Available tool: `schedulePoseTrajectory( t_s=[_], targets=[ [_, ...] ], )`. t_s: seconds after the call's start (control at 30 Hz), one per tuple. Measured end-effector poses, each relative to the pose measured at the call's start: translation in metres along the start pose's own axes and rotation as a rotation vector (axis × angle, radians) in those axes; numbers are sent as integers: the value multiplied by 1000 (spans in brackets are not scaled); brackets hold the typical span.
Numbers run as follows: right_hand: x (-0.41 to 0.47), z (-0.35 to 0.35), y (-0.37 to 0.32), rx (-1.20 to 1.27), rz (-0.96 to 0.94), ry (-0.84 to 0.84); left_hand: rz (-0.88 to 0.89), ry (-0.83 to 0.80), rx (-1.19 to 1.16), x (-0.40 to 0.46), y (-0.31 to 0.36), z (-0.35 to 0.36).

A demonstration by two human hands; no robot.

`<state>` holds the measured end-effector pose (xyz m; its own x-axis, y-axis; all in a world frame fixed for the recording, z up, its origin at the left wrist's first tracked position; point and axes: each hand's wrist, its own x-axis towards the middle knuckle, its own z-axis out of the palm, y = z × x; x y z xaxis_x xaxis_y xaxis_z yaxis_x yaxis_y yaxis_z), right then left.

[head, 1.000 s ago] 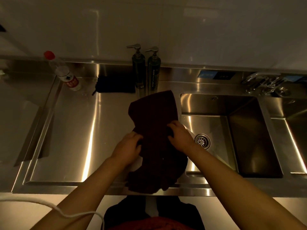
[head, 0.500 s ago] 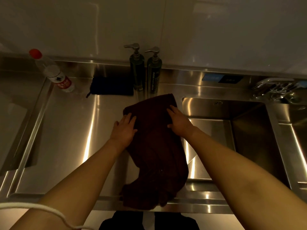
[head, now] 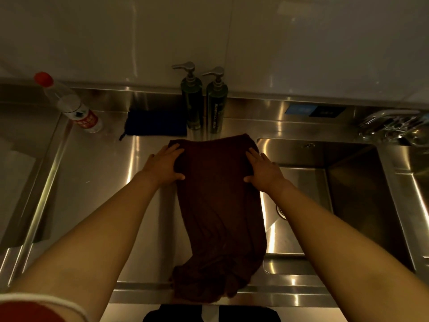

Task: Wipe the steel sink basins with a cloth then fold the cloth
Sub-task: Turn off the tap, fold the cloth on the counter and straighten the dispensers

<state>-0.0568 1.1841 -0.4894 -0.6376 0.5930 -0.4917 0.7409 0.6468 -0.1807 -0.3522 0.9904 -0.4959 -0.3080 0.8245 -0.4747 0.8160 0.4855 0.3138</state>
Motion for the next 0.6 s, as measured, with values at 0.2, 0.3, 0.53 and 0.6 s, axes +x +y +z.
schedulePoseTrajectory(
  t_s=[0.2, 0.3, 0.53, 0.6],
  targets=[
    [-1, 1, -12, 76, -52, 100, -55, 62, 16, -17, 19, 18],
    [-1, -1, -21, 84, -86, 162, 16, 75, -3, -30, 36, 31],
    [24, -12, -27, 50, -118, 40, -5, 50, -21, -42, 36, 50],
    [33, -17, -22, 30, -97, 18, 5, 40, -21, -40, 28, 47]
  ],
)
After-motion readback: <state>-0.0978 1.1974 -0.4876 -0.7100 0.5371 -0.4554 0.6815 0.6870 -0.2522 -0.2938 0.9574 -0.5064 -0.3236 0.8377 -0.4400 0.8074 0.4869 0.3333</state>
